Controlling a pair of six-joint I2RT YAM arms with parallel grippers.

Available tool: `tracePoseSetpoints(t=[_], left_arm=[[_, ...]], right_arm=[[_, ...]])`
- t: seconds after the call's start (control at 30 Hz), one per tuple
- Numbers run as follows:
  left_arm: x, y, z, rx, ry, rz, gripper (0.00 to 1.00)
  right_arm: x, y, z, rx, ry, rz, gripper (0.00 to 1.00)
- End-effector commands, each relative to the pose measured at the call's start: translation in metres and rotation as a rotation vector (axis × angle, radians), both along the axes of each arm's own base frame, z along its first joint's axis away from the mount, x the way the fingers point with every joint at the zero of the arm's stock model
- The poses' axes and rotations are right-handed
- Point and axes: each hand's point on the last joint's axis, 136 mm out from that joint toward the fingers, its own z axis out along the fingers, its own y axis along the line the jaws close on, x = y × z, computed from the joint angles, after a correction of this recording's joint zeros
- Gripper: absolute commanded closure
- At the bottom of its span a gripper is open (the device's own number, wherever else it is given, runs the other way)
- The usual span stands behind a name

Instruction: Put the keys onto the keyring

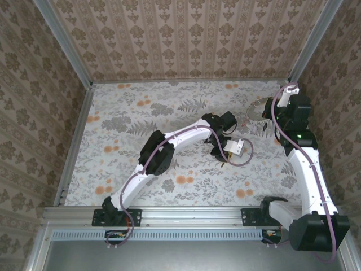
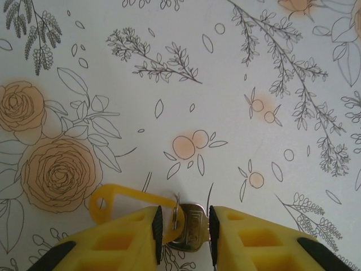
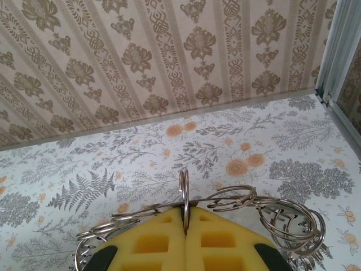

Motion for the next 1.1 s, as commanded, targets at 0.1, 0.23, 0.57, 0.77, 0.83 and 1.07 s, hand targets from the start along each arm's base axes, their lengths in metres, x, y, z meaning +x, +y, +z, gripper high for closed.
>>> tracePoseSetpoints(t=[0.1, 0.23, 0.57, 0.77, 0.83, 1.07], left_arm=[[-0.001, 0.007, -0.021, 0.061, 0.001, -0.013, 0.71], [0.001, 0.004, -0.025, 0.067, -0.02, -0.002, 0.7], [0.0, 0.005, -0.024, 0.064, -0.007, -0.006, 0.79], [0.0, 0.007, -0.018, 0.055, 0.005, -0.013, 0.88], [-0.001, 0.008, -0.015, 0.053, 0.011, -0.014, 0.93], [-0.012, 0.022, 0.041, 0.028, 0.114, 0.042, 1.0]], right_arm=[[-0.004, 0.002, 0.03, -0.015, -0.091, 0.018, 1.0], [-0.004, 0.002, 0.03, -0.017, -0.092, 0.018, 1.0], [-0.005, 0.002, 0.031, -0.022, -0.095, 0.02, 1.0], [-0.005, 0.002, 0.032, -0.02, -0.097, 0.023, 1.0], [-0.005, 0.003, 0.032, -0.02, -0.097, 0.026, 1.0], [-0.027, 0.029, 0.003, -0.099, -0.088, 0.194, 1.0]])
